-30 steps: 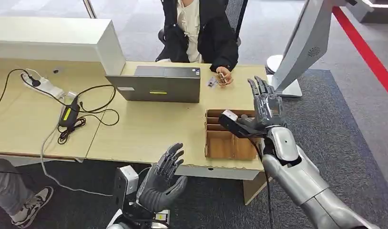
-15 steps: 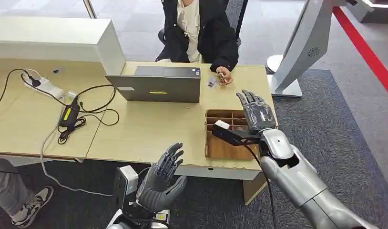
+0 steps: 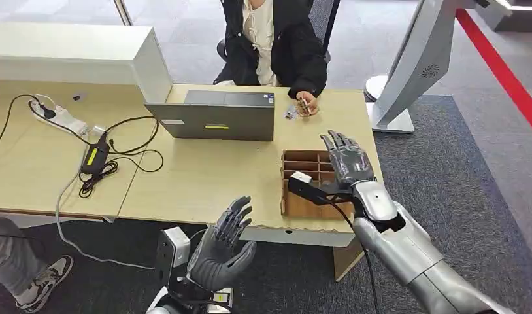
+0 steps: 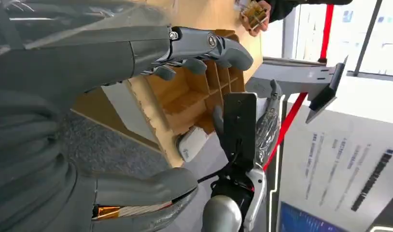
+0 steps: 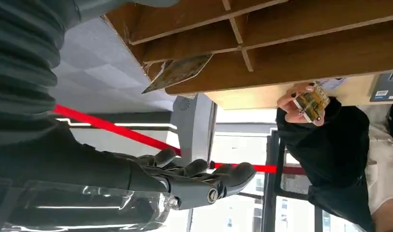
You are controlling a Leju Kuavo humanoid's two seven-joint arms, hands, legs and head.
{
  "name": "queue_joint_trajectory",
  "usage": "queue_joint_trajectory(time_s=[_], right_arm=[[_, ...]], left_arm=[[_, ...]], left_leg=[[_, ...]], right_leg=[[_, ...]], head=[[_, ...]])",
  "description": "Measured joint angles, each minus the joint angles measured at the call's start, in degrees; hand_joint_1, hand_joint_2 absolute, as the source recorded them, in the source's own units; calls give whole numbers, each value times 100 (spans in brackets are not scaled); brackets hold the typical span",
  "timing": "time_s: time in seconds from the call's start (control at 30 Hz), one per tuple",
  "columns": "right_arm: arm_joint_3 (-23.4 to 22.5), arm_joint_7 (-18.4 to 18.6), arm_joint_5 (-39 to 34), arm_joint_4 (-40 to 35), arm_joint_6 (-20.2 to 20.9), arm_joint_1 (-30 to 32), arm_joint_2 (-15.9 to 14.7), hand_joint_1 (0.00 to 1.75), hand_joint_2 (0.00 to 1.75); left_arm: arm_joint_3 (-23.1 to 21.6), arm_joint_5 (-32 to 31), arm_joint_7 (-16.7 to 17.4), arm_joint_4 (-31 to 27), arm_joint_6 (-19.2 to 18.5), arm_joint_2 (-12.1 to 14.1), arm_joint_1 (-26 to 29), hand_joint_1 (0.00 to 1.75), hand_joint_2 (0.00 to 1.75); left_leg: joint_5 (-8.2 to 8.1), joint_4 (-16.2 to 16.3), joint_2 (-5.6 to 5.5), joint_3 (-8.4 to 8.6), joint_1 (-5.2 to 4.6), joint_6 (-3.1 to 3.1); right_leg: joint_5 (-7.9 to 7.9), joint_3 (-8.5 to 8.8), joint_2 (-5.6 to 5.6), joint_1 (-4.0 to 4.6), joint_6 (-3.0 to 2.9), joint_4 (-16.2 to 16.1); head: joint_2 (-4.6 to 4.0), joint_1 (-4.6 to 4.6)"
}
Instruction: Pass the card to the sensor for recognition and then transmit it.
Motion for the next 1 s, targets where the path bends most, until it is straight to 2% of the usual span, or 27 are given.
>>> queue_joint_trajectory(time_s=[0.13,0.37,1.0], right_arm=[[0,147,193,81,-175,-11,15,0,175],[-2,195,280,275,-409,-58,42,0,175],[20,42,315,730,-348,-146,201,0,175]], left_arm=[[0,0,24,2,4,0,0,0,175],[0,0,46,2,70,2,0,0,175],[-13,26,61,33,9,-17,-45,0,175]], left_leg=[[0,0,0,-1,0,0],[0,0,0,-1,0,0],[0,0,0,0,0,0]], right_leg=[[0,0,0,0,0,0],[0,0,0,0,0,0],[0,0,0,0,0,0]], head=[[0,0],[0,0],[0,0]])
